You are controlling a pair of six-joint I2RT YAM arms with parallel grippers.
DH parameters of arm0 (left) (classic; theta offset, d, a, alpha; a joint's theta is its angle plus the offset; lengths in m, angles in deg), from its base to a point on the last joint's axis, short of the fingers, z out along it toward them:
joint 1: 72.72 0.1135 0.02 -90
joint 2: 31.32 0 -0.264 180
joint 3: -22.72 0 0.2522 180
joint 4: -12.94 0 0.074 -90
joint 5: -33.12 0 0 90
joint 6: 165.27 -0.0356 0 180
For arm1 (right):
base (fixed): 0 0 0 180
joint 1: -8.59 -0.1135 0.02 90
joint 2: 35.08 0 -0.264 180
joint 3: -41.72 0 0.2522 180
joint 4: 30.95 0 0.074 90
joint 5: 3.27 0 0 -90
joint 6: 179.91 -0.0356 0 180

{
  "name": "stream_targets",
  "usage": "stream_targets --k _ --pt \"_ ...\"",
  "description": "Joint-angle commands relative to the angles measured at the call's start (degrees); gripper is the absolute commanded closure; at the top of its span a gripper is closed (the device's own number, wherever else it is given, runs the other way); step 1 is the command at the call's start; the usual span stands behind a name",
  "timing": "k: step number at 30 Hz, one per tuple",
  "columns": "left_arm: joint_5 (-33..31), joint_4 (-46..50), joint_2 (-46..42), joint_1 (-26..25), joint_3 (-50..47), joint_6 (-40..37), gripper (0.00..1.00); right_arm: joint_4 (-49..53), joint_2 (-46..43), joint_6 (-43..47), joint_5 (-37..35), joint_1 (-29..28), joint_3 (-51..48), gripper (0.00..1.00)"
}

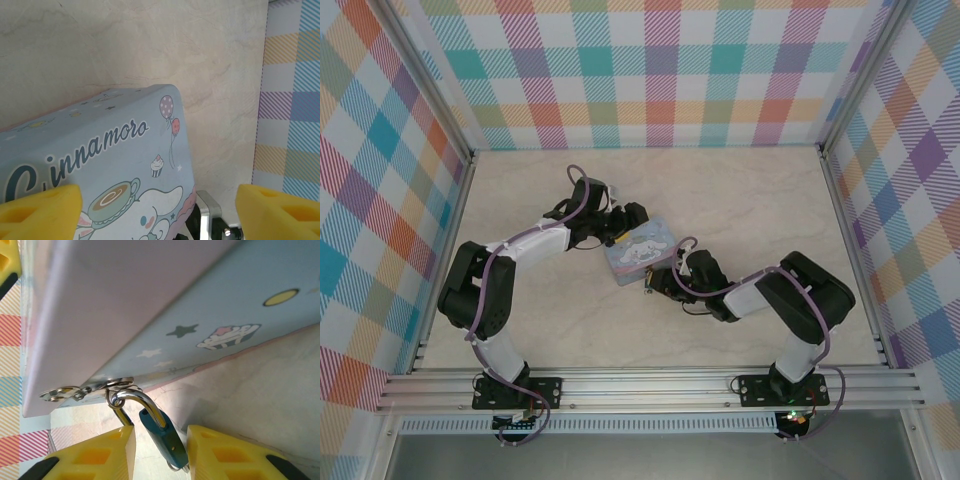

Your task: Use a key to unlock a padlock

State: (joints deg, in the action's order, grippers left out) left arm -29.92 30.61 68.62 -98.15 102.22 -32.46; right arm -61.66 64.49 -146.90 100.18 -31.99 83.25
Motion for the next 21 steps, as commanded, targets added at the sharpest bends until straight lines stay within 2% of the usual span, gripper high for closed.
stream_targets --k 1,7,12,21 --pt "0.6 -0.6 0.9 -0.2 -0.9 0.7 0.2 2.7 3.6 -0.3 0.1 -0.8 0.8 0.67" --pt "0.5 -0.7 0.9 -0.2 -1.0 0.9 0.2 2.0 4.0 -0.3 0.7 -0.8 0.9 0.72" --pt "0.5 -0.6 0.9 -0.2 -1.0 0.9 0.2 1.2 3.6 -0.6 0.2 -0.8 0.5 0.81" --pt "0.3 -0.6 0.7 -0.2 -1.7 0.8 0.2 -1.5 3.2 -0.8 -0.4 -0.8 -0.6 0.85"
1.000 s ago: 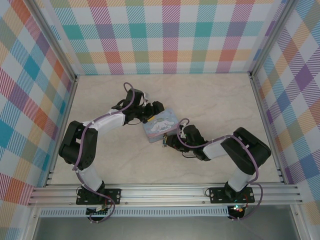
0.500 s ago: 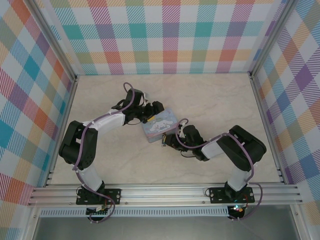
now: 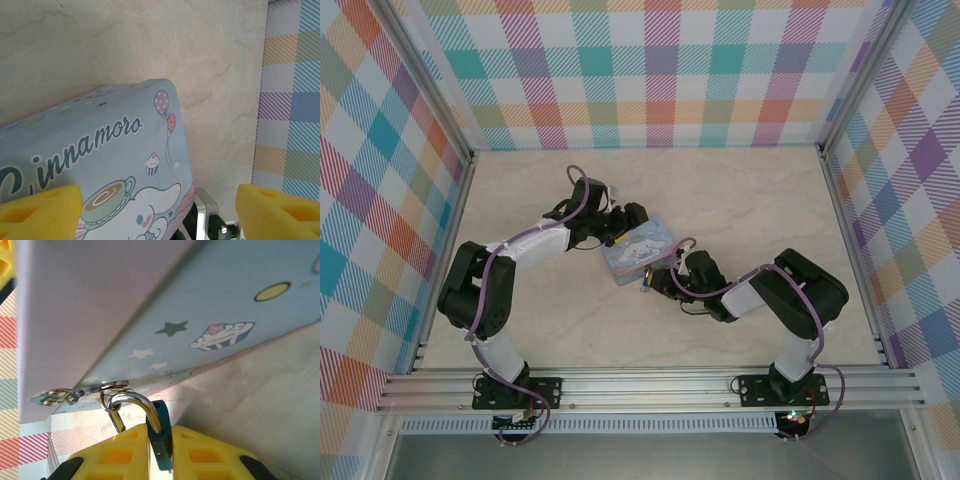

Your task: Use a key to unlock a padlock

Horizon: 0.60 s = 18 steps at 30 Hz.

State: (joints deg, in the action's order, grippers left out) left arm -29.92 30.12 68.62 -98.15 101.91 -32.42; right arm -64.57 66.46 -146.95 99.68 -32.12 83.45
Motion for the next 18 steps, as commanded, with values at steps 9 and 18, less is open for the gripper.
stream_targets --k 9,18 --pt "-1.0 1.3 -0.2 -0.5 -2.9 -0.4 0.2 2.8 -2.1 -3.3 -3.8 -0.7 -2.5 0.91" --pt "-5.0 1.4 -2.1 -2.7 -6.4 -1.0 0.21 8.4 -5.9 -9.1 -6.5 -0.7 -1.8 0.97"
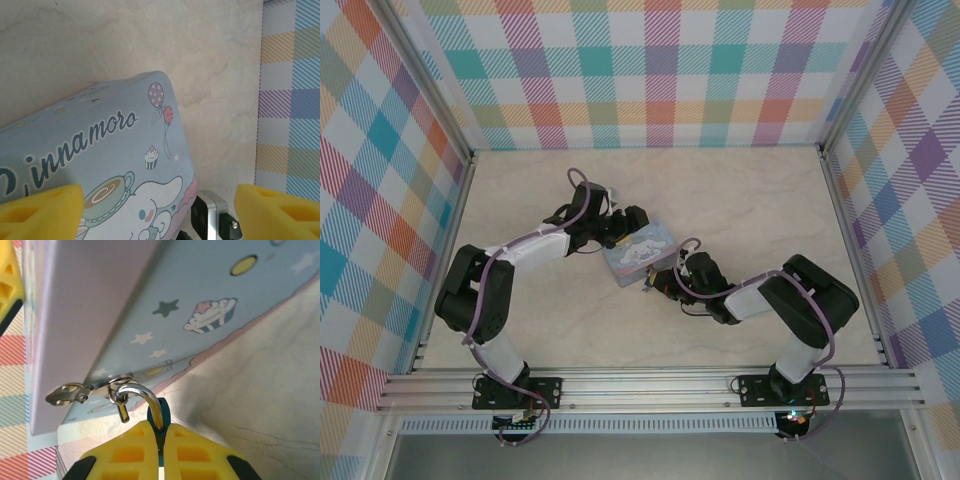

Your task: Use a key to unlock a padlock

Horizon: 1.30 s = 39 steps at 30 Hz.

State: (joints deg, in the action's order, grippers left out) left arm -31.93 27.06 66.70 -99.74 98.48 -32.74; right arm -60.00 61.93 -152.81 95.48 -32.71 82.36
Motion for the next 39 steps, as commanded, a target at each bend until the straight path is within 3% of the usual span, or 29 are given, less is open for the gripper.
stream_targets --k 1,11,39 --pt "-3.4 4.5 -0.3 -1.4 -3.3 -0.7 0.21 4.4 -1.6 -4.0 -2.5 -0.1 -0.5 0.97" --pt "-5.0 4.7 -0.5 -2.9 -4.2 -1.2 0.21 5.3 -2.6 -10.5 -5.6 0.0 -0.5 0.97" --pt "-4.8 4.5 -0.3 -3.3 -4.6 -1.6 0.21 9.8 -6.6 -13.7 -7.3 3.4 1.3 0.96"
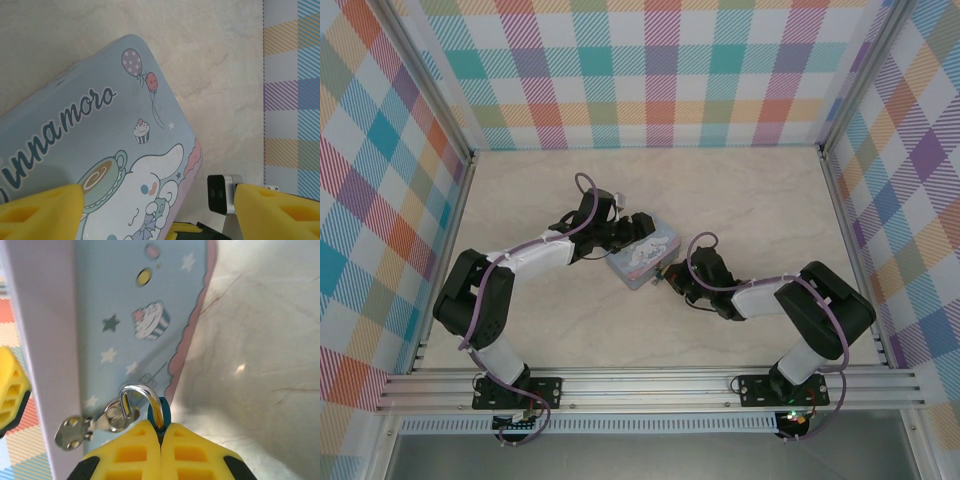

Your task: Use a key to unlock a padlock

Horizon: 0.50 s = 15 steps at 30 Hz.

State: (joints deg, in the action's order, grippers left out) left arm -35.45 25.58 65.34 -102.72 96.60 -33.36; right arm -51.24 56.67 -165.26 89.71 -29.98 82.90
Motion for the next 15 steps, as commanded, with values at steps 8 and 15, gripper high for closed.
stream_targets --k 8,15 --pt "-2.1 6.7 1.5 -0.3 -2.4 -1.0 0.2 2.8 -3.3 0.4 -2.0 1.6 0.0 0.96" --pt "-2.2 8.3 2.4 1.0 0.2 -1.9 0.2 11.4 -12.3 5.2 -4.0 2.9 -4.1 0.96"
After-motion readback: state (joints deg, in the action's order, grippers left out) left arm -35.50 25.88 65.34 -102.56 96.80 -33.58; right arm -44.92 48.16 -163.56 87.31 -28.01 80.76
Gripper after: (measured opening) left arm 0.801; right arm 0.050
